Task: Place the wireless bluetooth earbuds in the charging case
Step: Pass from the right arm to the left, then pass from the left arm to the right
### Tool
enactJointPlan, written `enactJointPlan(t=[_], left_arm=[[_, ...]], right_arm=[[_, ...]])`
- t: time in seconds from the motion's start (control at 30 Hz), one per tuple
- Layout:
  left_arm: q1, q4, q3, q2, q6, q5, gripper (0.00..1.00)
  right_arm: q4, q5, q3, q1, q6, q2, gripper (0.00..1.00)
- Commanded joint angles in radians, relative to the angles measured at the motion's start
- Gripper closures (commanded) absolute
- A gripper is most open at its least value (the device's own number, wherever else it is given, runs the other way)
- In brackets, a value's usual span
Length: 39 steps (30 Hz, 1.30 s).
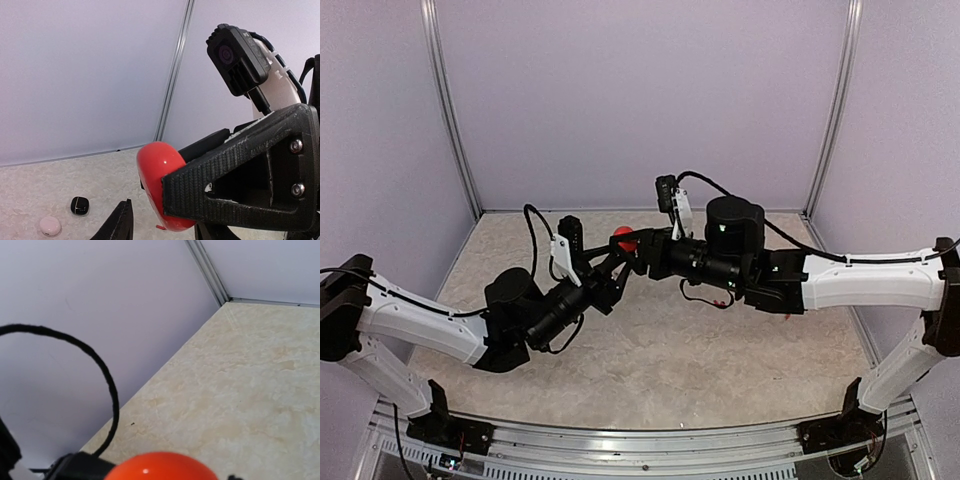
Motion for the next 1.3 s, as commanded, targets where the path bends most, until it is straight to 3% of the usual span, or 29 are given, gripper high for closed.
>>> enactJointPlan(t=[0.0,0.43,0.67,0.8,0.97,1.13,1.27], left_arm=[[0.000,0.090,0.023,0.008,0.017,-0.050,0.60],[-0.009,0.137,0.008,0.012,0.060,-0.045,0.74],[-0.008,0.141,-0.026,-0.018,0.048,-0.031,0.82],[-0.008,0.133,-0.043,-0.044,0.043,0.011,0.83],[-0.002,0.110,-0.073,-0.100,0.035,0.124,0.83],[0.036,0.108,-0.117,-0.175,-0.009,0.358,0.83],[0.068,0.107,-0.128,-0.228,-0.054,0.503,0.84]], right_arm=[[0.042,0.021,-0.037,0.012,0.037,-0.031,0.50],[0.070,0.005,-0.075,0.012,0.080,-0.037,0.46],[0.070,0.002,-0.088,0.004,0.030,-0.067,0.30],[0.084,-0.052,-0.091,-0.017,-0.055,-0.116,0.10],[0.050,-0.245,-0.084,-0.084,-0.221,-0.200,0.06],[-0.065,-0.503,-0.041,-0.184,-0.325,-0.251,0.15],[-0.201,-0.694,0.047,-0.192,-0.423,-0.226,0.21]])
